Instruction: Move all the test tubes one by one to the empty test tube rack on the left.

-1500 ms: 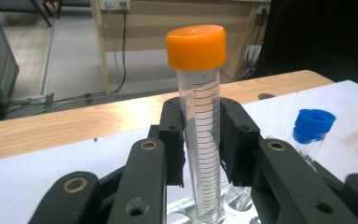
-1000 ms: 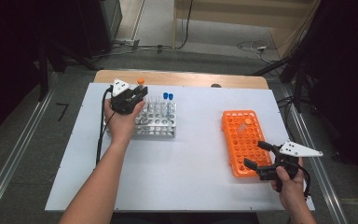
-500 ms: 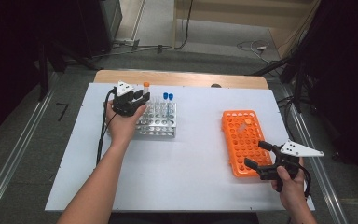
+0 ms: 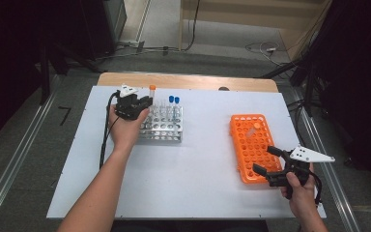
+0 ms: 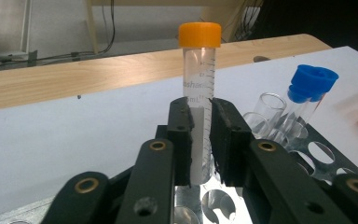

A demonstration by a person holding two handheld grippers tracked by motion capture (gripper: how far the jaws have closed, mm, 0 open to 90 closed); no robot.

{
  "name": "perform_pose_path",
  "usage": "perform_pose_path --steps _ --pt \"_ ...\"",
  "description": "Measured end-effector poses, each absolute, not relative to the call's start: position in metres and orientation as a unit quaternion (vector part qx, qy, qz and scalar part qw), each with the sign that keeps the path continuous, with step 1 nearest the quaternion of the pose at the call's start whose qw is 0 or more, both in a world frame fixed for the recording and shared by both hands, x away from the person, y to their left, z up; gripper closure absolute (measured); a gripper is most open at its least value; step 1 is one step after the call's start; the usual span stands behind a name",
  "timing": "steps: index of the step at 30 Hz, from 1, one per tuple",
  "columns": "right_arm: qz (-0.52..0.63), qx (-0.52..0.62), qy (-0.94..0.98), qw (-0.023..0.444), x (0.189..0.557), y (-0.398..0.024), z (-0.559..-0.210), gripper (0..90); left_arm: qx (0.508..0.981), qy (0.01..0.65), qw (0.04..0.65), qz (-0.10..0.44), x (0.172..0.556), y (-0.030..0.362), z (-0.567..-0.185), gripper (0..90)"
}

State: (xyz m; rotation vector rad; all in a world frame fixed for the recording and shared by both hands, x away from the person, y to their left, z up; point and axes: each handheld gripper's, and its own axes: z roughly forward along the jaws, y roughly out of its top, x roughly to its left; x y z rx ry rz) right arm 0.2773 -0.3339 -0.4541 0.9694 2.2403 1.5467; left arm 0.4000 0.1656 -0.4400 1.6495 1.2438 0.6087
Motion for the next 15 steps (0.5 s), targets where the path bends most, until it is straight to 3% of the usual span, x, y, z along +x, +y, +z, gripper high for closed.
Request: perform_pose_path --steps 7,15 --pt "0.531 0.335 0.768 0.125 0.277 -0.335 -0.454 1.4 0.678 0.503 0.468 0.261 0.407 0.158 -0.429 65.3" --pt "0.532 0.332 0.769 0.124 0.277 -0.334 -0.454 1.5 0.679 0.517 0.453 0.258 0.427 0.148 -0.424 62.8"
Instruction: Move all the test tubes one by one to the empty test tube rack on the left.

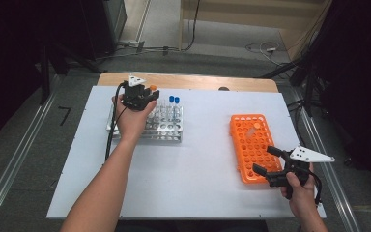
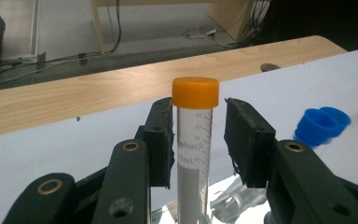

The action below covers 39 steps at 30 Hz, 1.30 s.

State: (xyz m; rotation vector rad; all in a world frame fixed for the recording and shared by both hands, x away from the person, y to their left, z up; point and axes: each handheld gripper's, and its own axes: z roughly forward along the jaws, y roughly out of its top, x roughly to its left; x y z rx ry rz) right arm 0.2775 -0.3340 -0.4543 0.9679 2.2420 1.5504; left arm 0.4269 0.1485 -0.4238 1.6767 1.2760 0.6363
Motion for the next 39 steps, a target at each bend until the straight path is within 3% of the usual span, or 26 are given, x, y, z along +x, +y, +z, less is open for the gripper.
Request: perform_pose_path --steps 5,16,25,35,37,39 --pt "0.534 0.333 0.767 0.124 0.278 -0.336 -0.455 1.5 0.68 0.52 0.45 0.253 0.428 0.15 -0.426 73.7" --pt "0.534 0.334 0.767 0.123 0.278 -0.336 -0.455 1.6 0.649 0.496 0.509 0.27 0.409 0.163 -0.43 74.5" --pt "0.536 0.336 0.765 0.119 0.278 -0.336 -0.456 1.7 0.658 0.489 0.501 0.278 0.4 0.162 -0.433 74.3" --pt "0.535 0.336 0.766 0.119 0.278 -0.336 -0.456 1.8 0.679 0.493 0.478 0.261 0.4 0.158 -0.436 68.5" --pt "0.535 0.336 0.766 0.119 0.278 -0.336 -0.456 1.8 0.674 0.501 0.476 0.261 0.399 0.16 -0.433 62.3" --pt "0.535 0.337 0.765 0.12 0.278 -0.336 -0.456 1.8 0.669 0.508 0.476 0.261 0.397 0.162 -0.431 50.2"
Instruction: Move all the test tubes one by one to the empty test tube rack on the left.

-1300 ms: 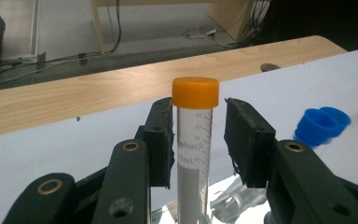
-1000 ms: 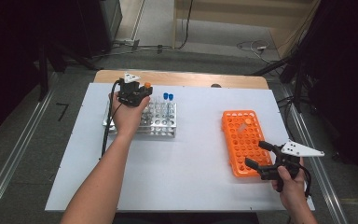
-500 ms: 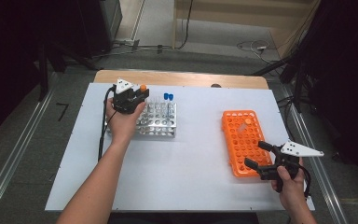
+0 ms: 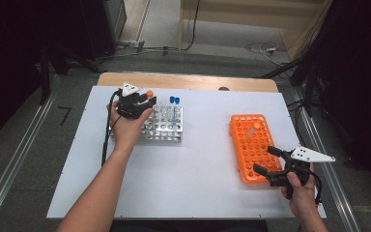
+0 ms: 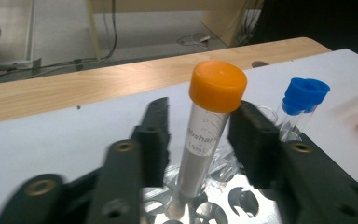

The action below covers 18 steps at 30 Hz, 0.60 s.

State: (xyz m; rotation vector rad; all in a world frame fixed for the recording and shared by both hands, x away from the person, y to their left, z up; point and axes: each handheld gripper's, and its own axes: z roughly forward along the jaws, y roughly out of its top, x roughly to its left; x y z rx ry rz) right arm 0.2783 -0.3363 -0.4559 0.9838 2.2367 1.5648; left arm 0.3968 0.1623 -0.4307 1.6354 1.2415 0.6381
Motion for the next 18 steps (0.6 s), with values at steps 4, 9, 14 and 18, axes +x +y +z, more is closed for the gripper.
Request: perform_pose_path --steps 4,9,14,18 --pt "0.534 0.336 0.766 0.121 0.278 -0.335 -0.456 1.8 0.661 0.505 0.494 0.254 0.393 0.167 -0.427 36.4" --pt "0.534 0.334 0.767 0.122 0.278 -0.333 -0.455 1.8 0.665 0.488 0.493 0.276 0.393 0.164 -0.421 50.9" --pt "0.534 0.335 0.767 0.122 0.277 -0.334 -0.455 1.8 0.655 0.495 0.501 0.273 0.392 0.163 -0.419 50.3" --pt "0.533 0.339 0.766 0.125 0.277 -0.334 -0.454 2.0 0.655 0.489 0.512 0.263 0.385 0.165 -0.414 35.5"
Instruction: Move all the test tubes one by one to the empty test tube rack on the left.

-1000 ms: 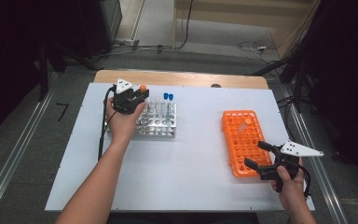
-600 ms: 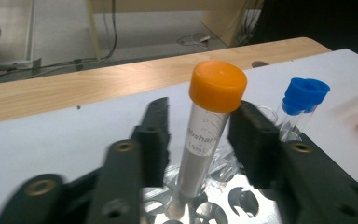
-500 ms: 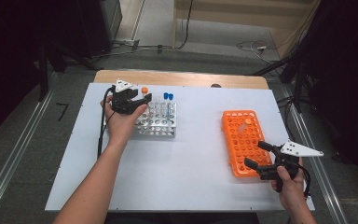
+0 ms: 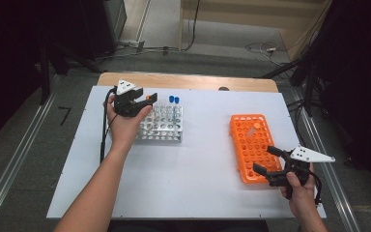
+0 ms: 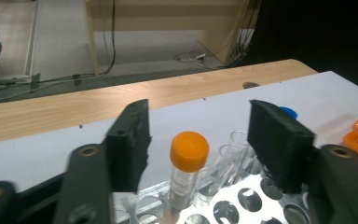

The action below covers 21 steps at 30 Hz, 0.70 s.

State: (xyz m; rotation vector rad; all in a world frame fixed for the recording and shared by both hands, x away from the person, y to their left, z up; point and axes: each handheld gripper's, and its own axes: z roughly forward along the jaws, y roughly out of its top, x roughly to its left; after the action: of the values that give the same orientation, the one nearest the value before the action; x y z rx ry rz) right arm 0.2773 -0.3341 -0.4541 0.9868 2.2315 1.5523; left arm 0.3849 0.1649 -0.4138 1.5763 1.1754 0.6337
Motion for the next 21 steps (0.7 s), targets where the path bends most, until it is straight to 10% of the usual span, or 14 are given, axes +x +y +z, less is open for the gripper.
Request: perform_pose_path --steps 9,21 --pt "0.526 0.345 0.765 0.134 0.282 -0.327 -0.45 3.0 0.662 0.459 0.54 0.243 0.352 0.166 -0.404 2.1" --pt "0.509 0.363 0.764 0.157 0.296 -0.316 -0.445 7.9 0.675 0.426 0.556 0.232 0.293 0.169 -0.41 0.0"
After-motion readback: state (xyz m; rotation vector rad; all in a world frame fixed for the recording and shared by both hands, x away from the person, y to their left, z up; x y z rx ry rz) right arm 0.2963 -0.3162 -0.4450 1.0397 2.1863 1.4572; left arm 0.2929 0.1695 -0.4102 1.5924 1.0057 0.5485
